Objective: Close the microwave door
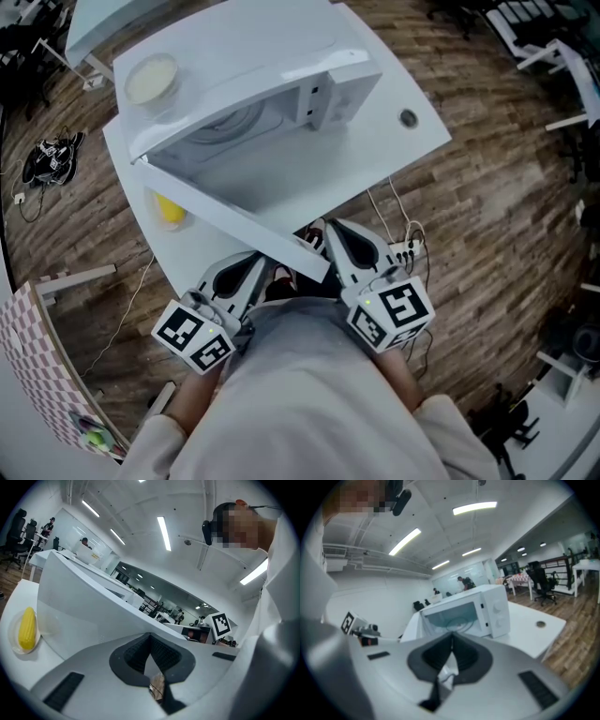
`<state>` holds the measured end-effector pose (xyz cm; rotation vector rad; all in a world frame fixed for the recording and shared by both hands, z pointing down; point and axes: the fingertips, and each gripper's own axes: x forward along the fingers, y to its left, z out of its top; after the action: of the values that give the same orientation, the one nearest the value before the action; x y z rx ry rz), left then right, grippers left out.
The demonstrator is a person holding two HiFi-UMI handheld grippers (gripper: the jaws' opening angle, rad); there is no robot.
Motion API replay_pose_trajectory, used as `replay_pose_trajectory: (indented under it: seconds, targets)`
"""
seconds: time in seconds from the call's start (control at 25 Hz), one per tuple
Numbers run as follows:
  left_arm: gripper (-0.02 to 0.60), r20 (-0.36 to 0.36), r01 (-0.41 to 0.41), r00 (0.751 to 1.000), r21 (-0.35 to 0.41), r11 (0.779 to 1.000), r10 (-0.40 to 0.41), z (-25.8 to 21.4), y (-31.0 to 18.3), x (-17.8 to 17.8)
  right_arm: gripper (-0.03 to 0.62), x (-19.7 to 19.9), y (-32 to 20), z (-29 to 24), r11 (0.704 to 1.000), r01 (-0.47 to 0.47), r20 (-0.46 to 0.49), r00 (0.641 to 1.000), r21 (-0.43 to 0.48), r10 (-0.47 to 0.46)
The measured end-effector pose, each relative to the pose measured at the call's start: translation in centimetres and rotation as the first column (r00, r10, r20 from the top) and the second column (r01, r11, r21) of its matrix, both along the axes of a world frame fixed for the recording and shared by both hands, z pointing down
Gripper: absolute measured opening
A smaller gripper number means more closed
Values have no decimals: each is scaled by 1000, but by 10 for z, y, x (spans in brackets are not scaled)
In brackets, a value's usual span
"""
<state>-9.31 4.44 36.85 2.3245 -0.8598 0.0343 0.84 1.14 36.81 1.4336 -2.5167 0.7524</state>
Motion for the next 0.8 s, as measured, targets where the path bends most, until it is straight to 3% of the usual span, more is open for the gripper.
replay_pose_trajectory:
  seconds: [0.8]
  targets:
    - [17,-32,-24,999,-16,1000,24,2,-33,16,23,28,-33,9,997,-68,27,997,-41,70]
